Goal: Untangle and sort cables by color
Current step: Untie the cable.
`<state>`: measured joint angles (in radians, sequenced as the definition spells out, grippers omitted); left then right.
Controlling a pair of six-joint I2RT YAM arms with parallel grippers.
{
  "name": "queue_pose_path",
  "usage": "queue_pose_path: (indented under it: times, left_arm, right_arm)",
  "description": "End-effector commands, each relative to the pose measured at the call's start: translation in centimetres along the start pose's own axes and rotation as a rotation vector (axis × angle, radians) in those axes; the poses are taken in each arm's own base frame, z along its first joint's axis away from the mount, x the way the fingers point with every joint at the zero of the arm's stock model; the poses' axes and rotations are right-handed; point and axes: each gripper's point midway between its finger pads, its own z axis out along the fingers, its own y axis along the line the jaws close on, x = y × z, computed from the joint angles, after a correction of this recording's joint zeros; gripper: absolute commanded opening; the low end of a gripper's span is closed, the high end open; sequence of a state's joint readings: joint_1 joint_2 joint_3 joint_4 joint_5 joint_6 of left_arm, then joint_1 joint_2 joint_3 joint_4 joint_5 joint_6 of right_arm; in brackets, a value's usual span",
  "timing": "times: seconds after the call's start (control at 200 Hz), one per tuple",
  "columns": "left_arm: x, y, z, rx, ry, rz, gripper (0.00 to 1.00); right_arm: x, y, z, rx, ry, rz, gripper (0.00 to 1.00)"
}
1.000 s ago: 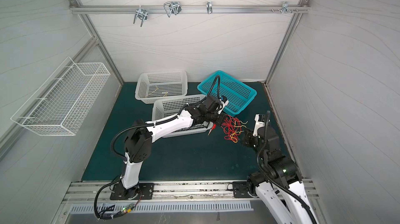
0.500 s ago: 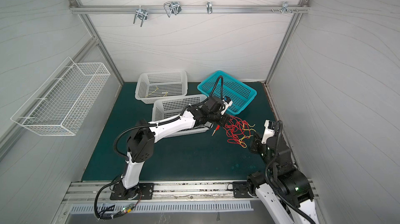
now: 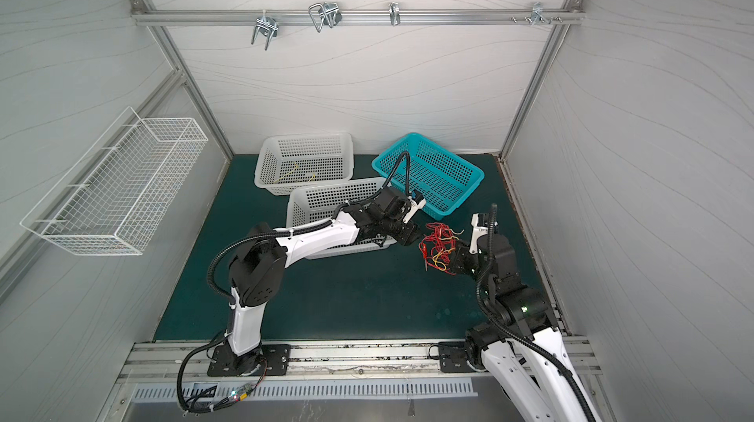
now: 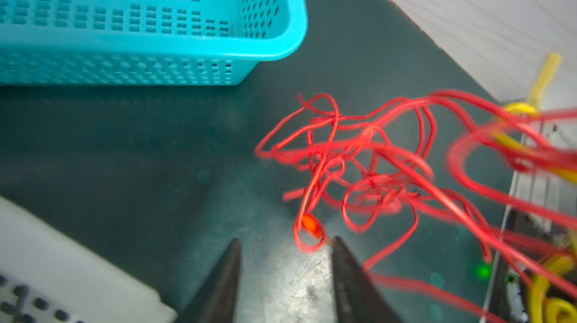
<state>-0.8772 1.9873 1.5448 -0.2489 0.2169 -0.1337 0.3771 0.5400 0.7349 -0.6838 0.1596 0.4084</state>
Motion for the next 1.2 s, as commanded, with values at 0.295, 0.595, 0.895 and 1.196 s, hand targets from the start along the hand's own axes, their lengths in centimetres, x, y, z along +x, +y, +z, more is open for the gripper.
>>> queue_pose_path:
  times: [0.295,0.595,0.895,1.196]
  left_arm:
    - [-4.2,-6.9,-5.7,0.251,-0.187,0.128,0.57]
    - [-2.8,-8.2,-4.9,0.273,-0.149,0.182,0.44]
    - [-3.7,-7.4,-3.5,0.215,-0.151,0.187,0.37]
    - [-3.3,-6.9,-2.2,0.193,-0.124,0.195,0.32]
  right_arm:
    - [-0.6,1.0,2.5,-0.041,-0.011,0.078,0.00]
    - [-0.8,2.2,3.4,-0.091,0.010,0.072,0.00]
    - [-0.9,4.0,2.9,-0.188,0.033,0.052,0.00]
    - [-1.1,5.9,2.5,-0.288,0.048,0.014,0.00]
